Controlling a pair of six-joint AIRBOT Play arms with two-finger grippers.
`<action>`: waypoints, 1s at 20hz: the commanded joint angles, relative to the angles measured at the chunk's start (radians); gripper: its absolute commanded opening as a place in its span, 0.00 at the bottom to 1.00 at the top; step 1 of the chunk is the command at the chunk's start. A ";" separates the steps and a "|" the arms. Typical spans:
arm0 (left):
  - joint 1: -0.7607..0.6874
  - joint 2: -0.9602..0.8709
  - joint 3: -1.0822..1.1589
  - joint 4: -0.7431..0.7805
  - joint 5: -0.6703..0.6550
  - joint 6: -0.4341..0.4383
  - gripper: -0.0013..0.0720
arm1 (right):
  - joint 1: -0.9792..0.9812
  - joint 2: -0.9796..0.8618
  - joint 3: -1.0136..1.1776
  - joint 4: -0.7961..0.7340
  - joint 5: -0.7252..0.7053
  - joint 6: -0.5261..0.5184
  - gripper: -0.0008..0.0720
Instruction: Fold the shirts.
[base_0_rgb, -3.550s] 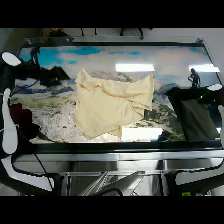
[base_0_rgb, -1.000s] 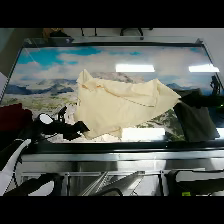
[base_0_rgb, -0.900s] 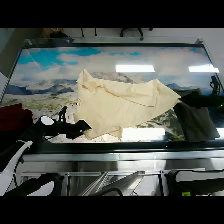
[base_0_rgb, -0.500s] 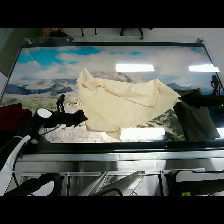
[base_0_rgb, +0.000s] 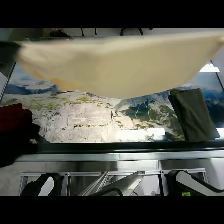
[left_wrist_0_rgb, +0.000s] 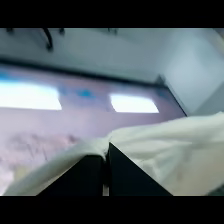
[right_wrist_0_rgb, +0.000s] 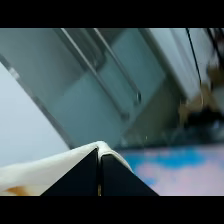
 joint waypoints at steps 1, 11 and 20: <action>0.215 0.068 0.320 0.006 -0.061 -0.005 0.03 | -0.075 0.157 0.163 0.123 -0.219 -0.064 0.04; -0.047 -0.148 0.284 0.066 -0.136 0.050 0.03 | -0.023 0.112 0.149 -0.170 -0.057 -0.042 0.04; -0.197 -0.655 -0.037 0.224 -0.022 0.108 0.04 | 0.426 -0.392 -0.232 -0.607 -0.407 -0.038 0.04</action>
